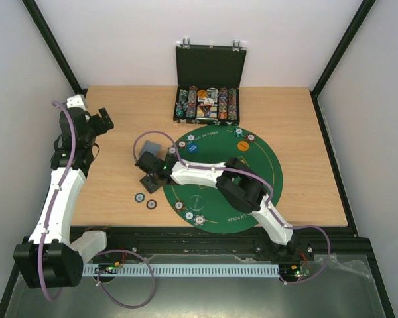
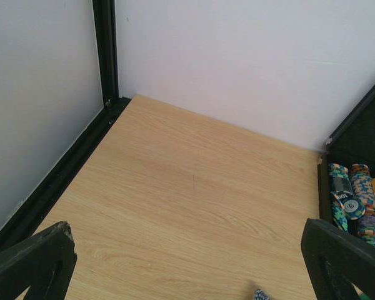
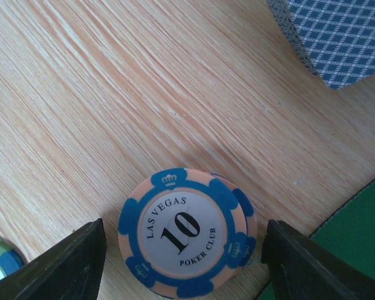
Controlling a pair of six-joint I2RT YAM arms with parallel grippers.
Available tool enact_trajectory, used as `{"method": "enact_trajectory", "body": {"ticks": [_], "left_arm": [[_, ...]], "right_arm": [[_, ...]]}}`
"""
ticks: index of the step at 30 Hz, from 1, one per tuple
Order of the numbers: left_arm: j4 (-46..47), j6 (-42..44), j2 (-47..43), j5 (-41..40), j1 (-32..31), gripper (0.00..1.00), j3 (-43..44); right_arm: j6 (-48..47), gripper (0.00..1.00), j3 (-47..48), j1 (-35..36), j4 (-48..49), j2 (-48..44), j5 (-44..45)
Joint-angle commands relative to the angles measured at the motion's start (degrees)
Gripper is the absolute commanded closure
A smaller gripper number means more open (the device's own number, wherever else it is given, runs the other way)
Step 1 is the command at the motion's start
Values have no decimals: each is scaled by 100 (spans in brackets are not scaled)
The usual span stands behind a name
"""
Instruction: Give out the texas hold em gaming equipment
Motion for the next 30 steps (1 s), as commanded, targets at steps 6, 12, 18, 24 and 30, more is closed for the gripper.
{"method": "enact_trajectory", "body": {"ticks": [6, 12, 18, 24, 30], "left_arm": [[91, 39, -24, -18, 18, 1, -55], [92, 27, -33, -18, 18, 1, -58], [93, 30, -44, -18, 18, 1, -53], [98, 26, -42, -18, 18, 0, -65], [105, 27, -41, -27, 18, 1, -64]], "right_arm": [[354, 39, -411, -20, 135, 197, -53], [445, 46, -516, -70, 24, 213, 184], [437, 45, -681, -60, -52, 77, 260], [429, 39, -878, -54, -66, 3, 237], [378, 46, -917, -60, 48, 111, 221]]}}
